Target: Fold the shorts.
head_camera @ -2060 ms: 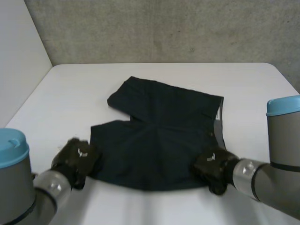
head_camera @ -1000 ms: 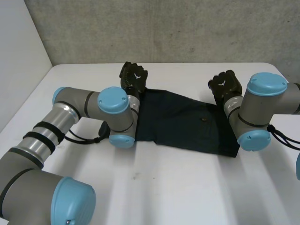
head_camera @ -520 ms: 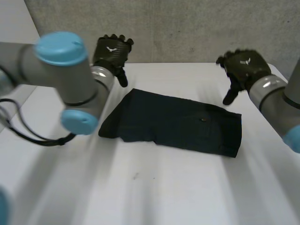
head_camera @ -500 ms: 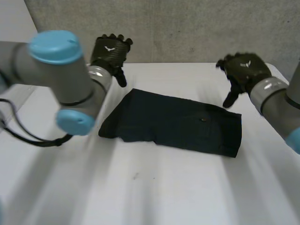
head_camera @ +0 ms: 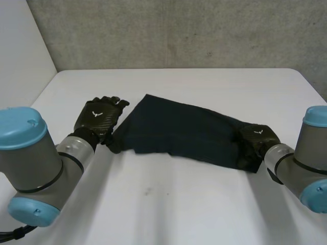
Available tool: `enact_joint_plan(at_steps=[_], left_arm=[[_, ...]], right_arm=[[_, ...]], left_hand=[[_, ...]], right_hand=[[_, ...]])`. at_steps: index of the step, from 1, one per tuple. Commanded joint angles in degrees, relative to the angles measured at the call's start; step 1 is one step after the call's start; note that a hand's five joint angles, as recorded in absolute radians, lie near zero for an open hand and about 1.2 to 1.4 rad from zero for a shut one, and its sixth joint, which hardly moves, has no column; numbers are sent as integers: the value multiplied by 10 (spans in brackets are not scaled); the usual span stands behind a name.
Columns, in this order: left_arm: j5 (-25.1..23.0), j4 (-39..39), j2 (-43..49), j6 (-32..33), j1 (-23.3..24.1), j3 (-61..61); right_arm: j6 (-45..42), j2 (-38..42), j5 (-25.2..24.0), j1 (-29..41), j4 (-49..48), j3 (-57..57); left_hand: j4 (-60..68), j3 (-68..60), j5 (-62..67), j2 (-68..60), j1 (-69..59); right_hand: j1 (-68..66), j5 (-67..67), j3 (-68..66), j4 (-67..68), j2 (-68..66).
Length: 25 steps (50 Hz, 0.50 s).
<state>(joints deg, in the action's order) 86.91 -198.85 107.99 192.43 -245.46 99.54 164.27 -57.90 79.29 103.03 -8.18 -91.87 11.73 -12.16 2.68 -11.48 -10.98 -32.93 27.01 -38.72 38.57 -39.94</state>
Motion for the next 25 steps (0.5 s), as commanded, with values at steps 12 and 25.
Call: enact_joint_plan(at_steps=[12,25], left_arm=[[4,-18,-42,-1,-8,21],[3,-20,-62,-1,-8,31]], right_arm=[[-299,-84,40,-51,96,55],[-446,-34,63,68,205,266]], left_hand=[[-3,8,-13,1,-4],[-3,8,-13,1,-4]], right_hand=[[-471,430,-413,414,-401],[-471,430,-413,414,-401]])
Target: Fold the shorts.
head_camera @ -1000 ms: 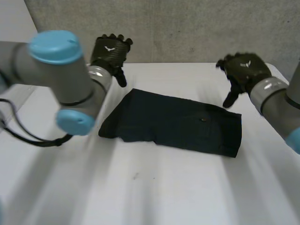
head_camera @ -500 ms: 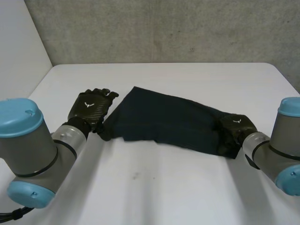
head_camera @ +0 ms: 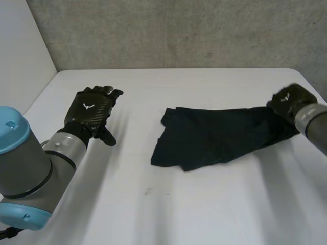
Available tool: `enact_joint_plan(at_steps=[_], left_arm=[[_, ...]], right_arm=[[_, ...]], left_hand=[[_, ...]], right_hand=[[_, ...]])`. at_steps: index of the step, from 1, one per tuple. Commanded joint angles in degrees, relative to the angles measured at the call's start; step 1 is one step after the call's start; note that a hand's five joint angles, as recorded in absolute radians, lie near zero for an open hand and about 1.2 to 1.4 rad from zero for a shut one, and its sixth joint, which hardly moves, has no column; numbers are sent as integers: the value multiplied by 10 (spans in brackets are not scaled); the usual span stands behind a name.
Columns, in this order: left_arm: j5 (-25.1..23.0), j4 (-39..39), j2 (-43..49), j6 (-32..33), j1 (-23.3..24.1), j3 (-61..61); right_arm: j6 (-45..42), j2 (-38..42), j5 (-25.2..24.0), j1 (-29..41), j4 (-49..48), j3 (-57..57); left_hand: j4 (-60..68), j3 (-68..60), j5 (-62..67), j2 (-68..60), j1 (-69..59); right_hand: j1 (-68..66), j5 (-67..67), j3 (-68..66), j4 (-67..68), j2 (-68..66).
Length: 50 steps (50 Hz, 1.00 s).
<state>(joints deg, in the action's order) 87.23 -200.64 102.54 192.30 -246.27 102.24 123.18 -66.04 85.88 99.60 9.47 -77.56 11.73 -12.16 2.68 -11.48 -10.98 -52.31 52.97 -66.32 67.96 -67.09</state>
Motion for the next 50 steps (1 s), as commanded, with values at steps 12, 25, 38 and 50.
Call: enact_joint_plan(at_steps=[12,25,38,50], left_arm=[[0,-4,-7,1,2,4],[-2,-5,15,2,26,-107],[-4,62,231,-3,167,-411],[-1,209,449,0,194,-651]], right_arm=[[-139,177,-193,247,38,161],[130,66,-210,193,-15,151],[435,-24,-69,76,-45,79],[442,65,-50,80,-47,72]], left_hand=[[-7,11,-16,4,-1],[-7,11,-16,4,-1],[7,-2,-3,-9,-14],[30,-26,21,-33,-38]], right_hand=[[-103,-3,37,-53,45],[423,-530,563,-580,571],[423,-530,563,-580,571],[423,-530,563,-580,571]])
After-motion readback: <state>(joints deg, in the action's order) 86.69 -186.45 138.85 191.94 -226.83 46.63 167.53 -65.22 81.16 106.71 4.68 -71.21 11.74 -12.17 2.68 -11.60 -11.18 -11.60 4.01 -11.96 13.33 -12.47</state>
